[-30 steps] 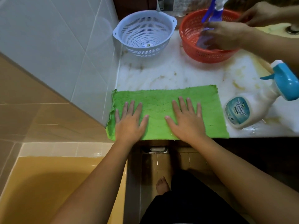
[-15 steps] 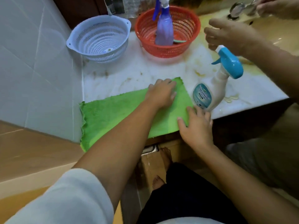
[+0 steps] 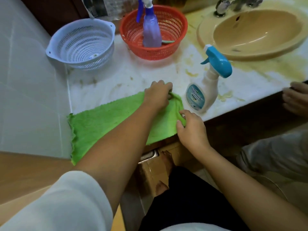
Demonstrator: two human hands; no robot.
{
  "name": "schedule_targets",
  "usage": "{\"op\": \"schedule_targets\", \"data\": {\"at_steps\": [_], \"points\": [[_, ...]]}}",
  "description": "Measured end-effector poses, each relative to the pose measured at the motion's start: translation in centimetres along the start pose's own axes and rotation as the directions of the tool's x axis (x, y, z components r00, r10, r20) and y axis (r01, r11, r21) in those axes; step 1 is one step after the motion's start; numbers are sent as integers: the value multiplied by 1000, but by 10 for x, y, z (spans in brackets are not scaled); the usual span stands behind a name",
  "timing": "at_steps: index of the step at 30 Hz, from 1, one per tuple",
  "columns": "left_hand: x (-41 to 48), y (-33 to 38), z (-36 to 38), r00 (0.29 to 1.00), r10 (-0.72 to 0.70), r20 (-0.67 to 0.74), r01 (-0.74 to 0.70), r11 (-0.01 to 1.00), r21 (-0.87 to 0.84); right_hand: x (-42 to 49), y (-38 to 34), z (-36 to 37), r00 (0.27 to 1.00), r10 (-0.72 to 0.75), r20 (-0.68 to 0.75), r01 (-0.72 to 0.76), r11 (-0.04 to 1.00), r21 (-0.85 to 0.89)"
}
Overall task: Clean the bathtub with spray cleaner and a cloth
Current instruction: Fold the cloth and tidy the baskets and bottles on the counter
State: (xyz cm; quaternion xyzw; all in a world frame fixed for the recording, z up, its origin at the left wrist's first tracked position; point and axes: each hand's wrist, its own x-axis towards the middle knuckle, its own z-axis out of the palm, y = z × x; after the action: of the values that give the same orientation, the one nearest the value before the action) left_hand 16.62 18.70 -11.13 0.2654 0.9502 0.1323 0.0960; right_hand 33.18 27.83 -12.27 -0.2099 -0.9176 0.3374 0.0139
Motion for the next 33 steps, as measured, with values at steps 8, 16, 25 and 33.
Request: {"op": "schedule_targets", "data": {"at_steps": [8, 16, 25, 33], "points": [[-77, -59, -24, 909, -412, -66, 210, 589, -780, -10, -48, 5, 926, -376, 42, 357, 905, 232], [-178, -110, -21, 608, -793, -52, 286, 280, -917, 10, -122, 40, 585, -628, 513, 556, 771, 311], [-223, -76, 15, 473, -872, -127, 590, 421, -689, 99, -158, 87, 466, -668, 581, 796, 603, 54], [-222, -62, 23, 314, -944, -98, 716, 303, -629, 114, -177, 112, 332, -739, 586, 921, 388, -33]]}}
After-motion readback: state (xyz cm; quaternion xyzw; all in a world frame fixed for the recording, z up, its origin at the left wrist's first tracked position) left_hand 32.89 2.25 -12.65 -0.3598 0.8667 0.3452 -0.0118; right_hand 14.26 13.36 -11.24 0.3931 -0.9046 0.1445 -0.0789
